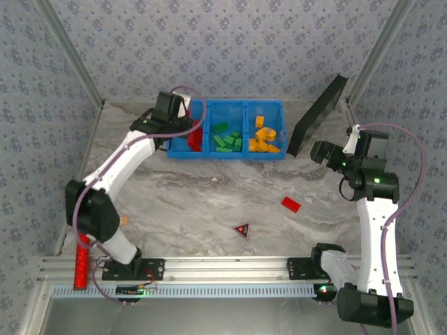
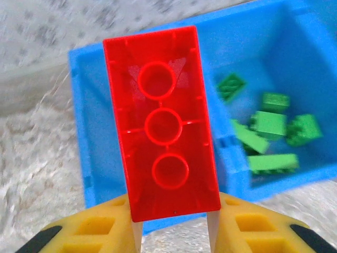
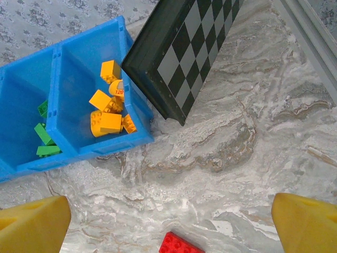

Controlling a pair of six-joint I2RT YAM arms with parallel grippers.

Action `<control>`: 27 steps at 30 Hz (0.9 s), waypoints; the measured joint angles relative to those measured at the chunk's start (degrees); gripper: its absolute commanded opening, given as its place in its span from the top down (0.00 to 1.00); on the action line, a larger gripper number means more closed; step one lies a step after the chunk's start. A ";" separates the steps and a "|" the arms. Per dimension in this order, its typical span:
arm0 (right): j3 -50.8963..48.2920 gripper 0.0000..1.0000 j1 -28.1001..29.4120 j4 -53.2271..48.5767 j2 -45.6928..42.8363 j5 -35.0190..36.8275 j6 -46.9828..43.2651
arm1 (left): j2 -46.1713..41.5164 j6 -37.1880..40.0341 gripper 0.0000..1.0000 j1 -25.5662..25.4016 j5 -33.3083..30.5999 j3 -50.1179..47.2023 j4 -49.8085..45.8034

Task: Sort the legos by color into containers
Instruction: Place the lego in the container.

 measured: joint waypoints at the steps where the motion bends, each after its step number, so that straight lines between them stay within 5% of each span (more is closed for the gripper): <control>1: -0.07 0.00 0.00 0.00 -0.09 -0.02 0.00 | 2.10 -1.05 0.67 1.29 -0.11 0.81 -0.55; 10: -1.03 0.00 0.00 -0.26 -1.33 -0.20 0.00 | 19.17 -4.52 0.68 5.09 -0.61 9.38 -6.91; 27: -1.73 0.00 0.00 -0.37 -1.42 -0.22 0.00 | 25.38 -4.98 0.66 2.36 0.94 12.07 -9.01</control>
